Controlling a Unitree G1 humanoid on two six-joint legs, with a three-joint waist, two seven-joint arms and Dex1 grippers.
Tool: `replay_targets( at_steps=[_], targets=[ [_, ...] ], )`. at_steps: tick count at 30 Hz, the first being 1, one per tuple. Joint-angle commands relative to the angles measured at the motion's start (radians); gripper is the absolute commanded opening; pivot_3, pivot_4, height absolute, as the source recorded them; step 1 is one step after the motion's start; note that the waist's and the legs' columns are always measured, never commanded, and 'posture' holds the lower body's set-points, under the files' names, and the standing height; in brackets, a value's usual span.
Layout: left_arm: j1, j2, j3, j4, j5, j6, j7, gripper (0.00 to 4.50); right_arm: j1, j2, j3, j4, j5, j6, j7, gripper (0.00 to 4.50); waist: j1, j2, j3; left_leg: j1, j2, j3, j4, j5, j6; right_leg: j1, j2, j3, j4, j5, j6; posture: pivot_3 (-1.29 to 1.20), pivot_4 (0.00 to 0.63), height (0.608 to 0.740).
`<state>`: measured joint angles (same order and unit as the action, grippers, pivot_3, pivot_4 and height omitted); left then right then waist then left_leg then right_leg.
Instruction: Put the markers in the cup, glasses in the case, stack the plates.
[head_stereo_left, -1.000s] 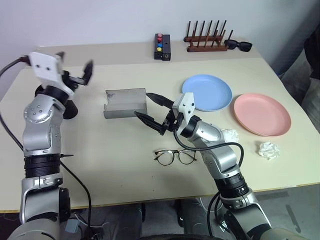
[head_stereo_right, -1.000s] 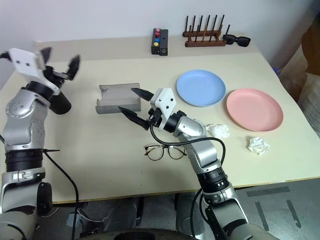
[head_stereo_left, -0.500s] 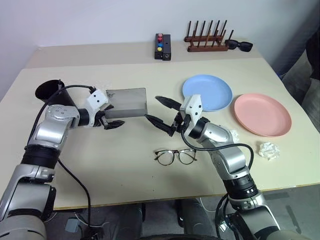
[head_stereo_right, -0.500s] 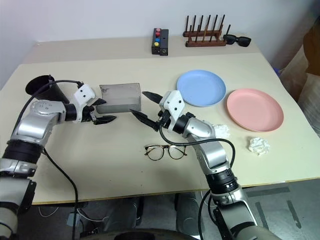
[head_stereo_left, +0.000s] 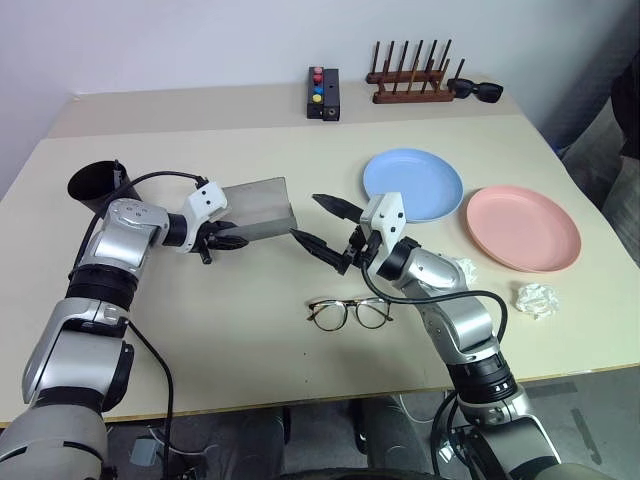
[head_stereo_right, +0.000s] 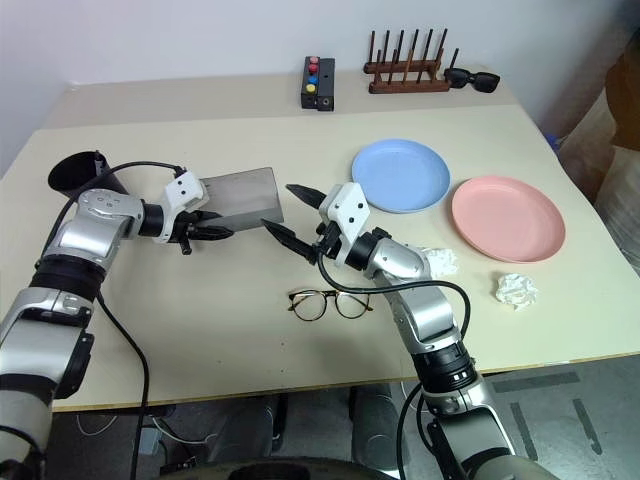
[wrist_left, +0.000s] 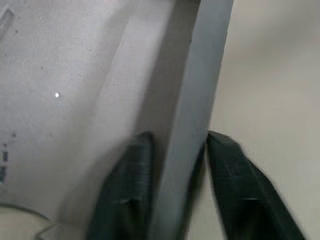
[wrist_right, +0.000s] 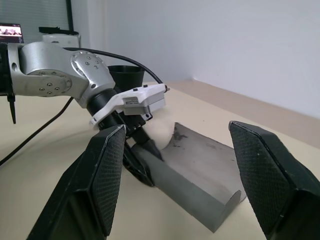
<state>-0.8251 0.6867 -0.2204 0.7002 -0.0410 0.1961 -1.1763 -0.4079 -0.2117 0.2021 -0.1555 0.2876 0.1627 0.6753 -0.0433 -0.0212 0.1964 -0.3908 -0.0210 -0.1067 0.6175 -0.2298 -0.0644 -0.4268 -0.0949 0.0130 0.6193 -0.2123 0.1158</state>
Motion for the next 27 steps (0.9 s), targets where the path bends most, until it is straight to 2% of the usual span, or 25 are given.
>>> replay_targets(
  at_steps=[1, 4, 9, 12, 14, 23, 27],
  targets=[
    [0.008, 0.003, 0.031, -0.025, -0.003, -0.007, 0.0, 1.81, -0.001, 0.007, 0.001, -0.051, 0.004, -0.011, -0.002, 3.36, 0.0, 0.0, 0.0, 0.0, 0.0, 0.0, 0.0, 0.0, 0.0, 0.0, 0.0, 0.0, 0.0, 0.0, 0.0, 0.0, 0.15, 0.739],
    [0.036, 0.007, 0.061, -0.077, -0.032, 0.001, -0.015, 1.81, -0.003, 0.008, 0.003, -0.049, 0.005, -0.01, -0.001, 3.36, -0.002, 0.0, 0.0, 0.0, 0.0, 0.0, 0.0, 0.0, 0.0, 0.0, 0.0, 0.0, 0.0, 0.0, 0.0, 0.0, 0.15, 0.739],
    [0.143, 0.034, 0.093, -0.265, -0.096, 0.022, -0.089, 1.81, -0.005, 0.007, 0.005, -0.046, 0.006, -0.011, 0.002, 3.36, -0.001, 0.0, 0.0, 0.0, 0.0, 0.0, 0.0, 0.0, 0.0, 0.0, 0.0, 0.0, 0.0, 0.0, 0.0, 0.0, 0.15, 0.739],
    [0.17, 0.034, 0.106, -0.312, -0.111, 0.066, -0.075, 0.95, -0.007, 0.007, 0.007, -0.044, 0.007, -0.011, 0.003, 3.36, 0.0, 0.0, 0.0, 0.0, 0.0, 0.0, 0.0, 0.0, 0.0, 0.0, 0.0, 0.0, 0.0, 0.0, 0.0, 0.0, 0.15, 0.739],
    [0.179, 0.032, 0.109, -0.331, -0.111, 0.082, -0.068, 0.02, -0.007, 0.007, 0.008, -0.045, 0.007, -0.011, 0.004, 3.36, 0.001, 0.0, 0.0, 0.0, 0.0, 0.0, 0.0, 0.0, 0.0, 0.0, 0.0, 0.0, 0.0, 0.0, 0.0, 0.0, 0.15, 0.739],
    [0.242, 0.025, 0.111, -0.495, -0.163, 0.137, -0.084, 0.02, 0.0, 0.007, 0.01, -0.055, 0.004, -0.009, -0.002, 3.36, 0.0, 0.0, 0.0, 0.0, 0.0, 0.0, 0.001, 0.0, 0.0, 0.0, 0.0, 0.0, 0.0, 0.0, 0.0, 0.0, 0.15, 0.739],
    [0.302, 0.057, 0.107, -0.622, -0.215, 0.18, -0.14, 0.02, 0.001, -0.003, 0.002, -0.061, 0.001, -0.007, -0.005, 3.36, -0.001, 0.0, 0.0, 0.0, 0.0, 0.0, 0.0, 0.0, 0.0, 0.0, 0.0, 0.0, 0.0, 0.0, 0.0, 0.0, 0.15, 0.739]
  ],
)
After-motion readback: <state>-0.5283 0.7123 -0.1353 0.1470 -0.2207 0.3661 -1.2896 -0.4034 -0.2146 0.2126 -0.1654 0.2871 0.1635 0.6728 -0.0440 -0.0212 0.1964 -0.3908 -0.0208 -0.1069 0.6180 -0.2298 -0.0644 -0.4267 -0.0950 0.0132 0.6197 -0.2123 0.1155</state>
